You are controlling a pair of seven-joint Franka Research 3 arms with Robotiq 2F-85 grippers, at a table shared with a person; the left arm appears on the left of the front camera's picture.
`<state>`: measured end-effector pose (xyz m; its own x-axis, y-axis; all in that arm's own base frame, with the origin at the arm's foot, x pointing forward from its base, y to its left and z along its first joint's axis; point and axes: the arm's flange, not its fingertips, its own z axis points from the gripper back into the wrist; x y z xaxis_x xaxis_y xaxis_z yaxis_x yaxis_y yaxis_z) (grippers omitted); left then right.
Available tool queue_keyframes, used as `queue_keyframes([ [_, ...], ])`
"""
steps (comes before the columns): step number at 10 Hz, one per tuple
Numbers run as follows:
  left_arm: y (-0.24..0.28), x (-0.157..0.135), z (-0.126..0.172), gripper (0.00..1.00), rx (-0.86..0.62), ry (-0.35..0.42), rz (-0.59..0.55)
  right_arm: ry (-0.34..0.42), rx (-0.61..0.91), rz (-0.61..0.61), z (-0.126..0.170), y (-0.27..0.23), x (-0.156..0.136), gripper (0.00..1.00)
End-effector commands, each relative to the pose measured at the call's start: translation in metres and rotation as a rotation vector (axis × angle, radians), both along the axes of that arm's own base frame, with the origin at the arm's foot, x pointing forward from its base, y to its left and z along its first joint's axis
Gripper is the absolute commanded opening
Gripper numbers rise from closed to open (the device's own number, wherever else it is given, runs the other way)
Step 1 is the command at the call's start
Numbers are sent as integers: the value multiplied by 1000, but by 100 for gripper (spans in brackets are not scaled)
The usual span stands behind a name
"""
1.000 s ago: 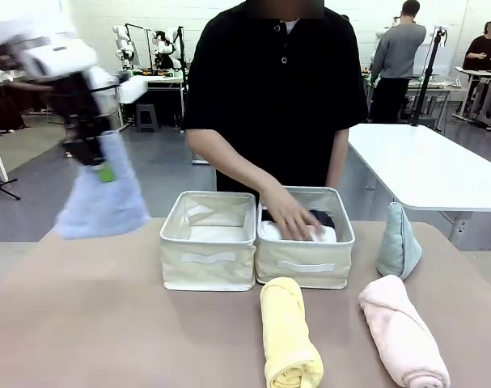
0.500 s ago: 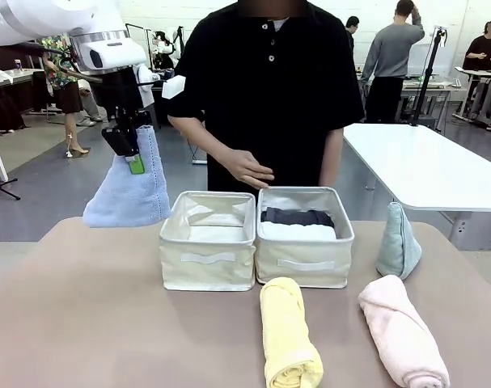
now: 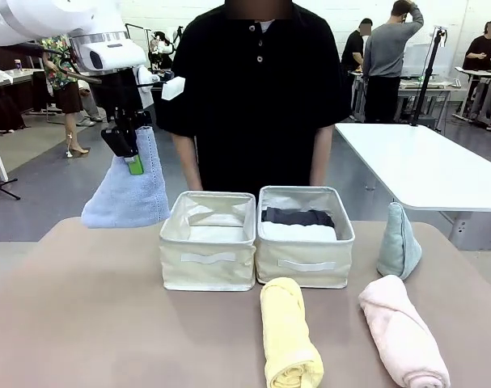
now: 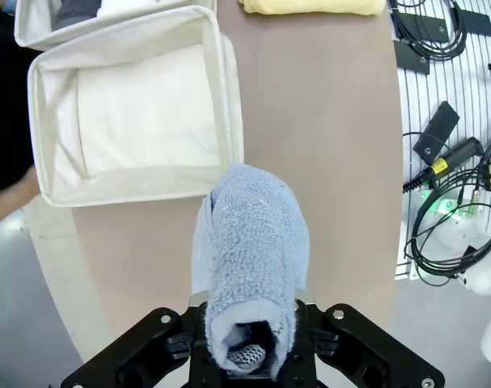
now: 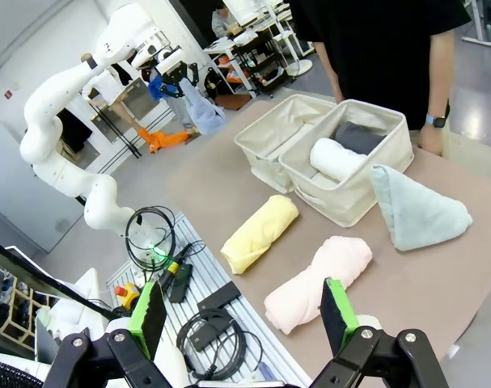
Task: Sort the towels based on their folding style.
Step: Pick up one triangle-folded towel and place it in the left Fabric basket.
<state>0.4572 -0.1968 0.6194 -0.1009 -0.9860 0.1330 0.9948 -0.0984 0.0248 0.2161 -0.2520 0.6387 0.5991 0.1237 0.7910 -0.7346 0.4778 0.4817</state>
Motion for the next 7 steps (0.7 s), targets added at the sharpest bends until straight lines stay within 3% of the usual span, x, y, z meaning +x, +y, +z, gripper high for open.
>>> queue_keyframes([
  [1, -27, 3, 13, 21, 10, -48, -56, -22, 20, 6, 3, 0, 0, 100],
  [3, -73, 24, 21, 21, -3, -36, -111, -22, 20, 6, 3, 0, 0, 100],
  [7, -136, 75, -3, 21, -69, 52, -13, -22, 20, 6, 3, 0, 0, 100],
])
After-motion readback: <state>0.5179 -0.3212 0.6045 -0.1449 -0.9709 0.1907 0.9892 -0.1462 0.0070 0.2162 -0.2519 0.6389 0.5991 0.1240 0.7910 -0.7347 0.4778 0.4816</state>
